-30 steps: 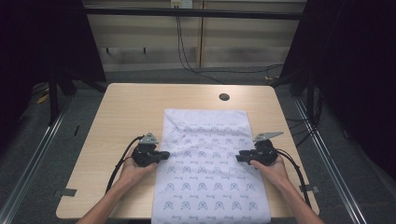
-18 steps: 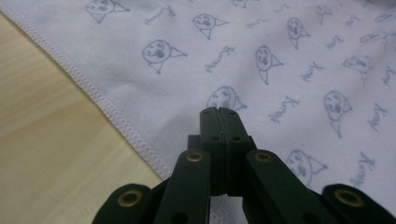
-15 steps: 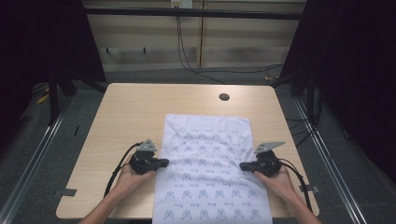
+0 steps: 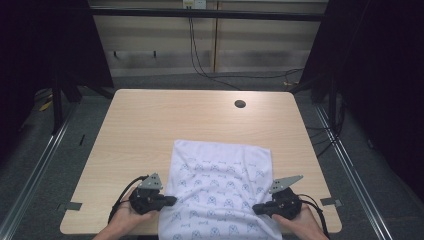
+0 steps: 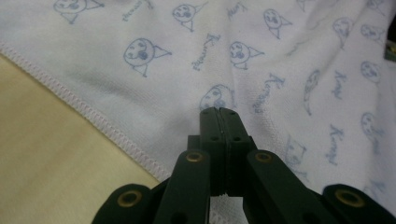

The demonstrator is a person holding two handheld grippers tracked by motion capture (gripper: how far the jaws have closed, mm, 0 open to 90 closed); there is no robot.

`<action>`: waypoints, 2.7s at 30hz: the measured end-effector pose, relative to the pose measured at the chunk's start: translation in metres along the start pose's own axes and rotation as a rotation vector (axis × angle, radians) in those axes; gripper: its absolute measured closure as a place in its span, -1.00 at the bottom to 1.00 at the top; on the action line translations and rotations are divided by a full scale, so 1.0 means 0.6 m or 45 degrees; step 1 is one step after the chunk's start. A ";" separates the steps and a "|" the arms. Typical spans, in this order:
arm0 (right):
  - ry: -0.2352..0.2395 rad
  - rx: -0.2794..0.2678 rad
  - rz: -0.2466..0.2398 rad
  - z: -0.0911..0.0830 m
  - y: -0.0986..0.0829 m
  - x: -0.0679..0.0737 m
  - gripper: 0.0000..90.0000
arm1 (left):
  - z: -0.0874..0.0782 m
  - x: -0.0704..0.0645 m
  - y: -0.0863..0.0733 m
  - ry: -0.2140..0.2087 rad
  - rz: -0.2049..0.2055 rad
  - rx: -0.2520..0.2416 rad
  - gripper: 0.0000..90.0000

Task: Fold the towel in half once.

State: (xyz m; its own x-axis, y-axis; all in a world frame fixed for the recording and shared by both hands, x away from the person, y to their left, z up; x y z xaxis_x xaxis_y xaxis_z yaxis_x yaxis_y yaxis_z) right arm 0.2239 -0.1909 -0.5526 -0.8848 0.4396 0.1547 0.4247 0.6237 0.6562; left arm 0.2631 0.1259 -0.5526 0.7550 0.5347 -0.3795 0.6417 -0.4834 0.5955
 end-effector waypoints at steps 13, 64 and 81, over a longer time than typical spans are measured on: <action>-0.423 -0.195 0.152 -0.037 0.078 -0.276 0.32 | -0.026 0.085 0.101 0.032 -0.118 -0.225 0.67; -0.392 -0.555 0.118 -0.158 0.266 -0.322 0.96 | -0.131 0.190 0.358 0.182 -0.195 -0.614 0.94; -0.350 -0.630 0.034 -0.208 0.220 -0.241 0.96 | -0.124 0.100 0.299 0.062 -0.072 -0.516 0.93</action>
State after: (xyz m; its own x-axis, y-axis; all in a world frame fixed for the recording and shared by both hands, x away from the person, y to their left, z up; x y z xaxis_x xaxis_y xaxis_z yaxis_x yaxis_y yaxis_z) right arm 0.3838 -0.2528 -0.3963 -0.7642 0.6447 0.0211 0.2470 0.2622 0.9329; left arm 0.4136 0.1229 -0.4162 0.7062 0.5899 -0.3915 0.5697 -0.1452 0.8089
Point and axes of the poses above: each handheld gripper's, and its own axes: z roughly forward along the jaws, y roughly out of its top, x roughly to its left, the point moved 8 cm from there along z, roughly forward along the jaws, and after that the axes turned 13 degrees about -z, right-handed, at the moved point
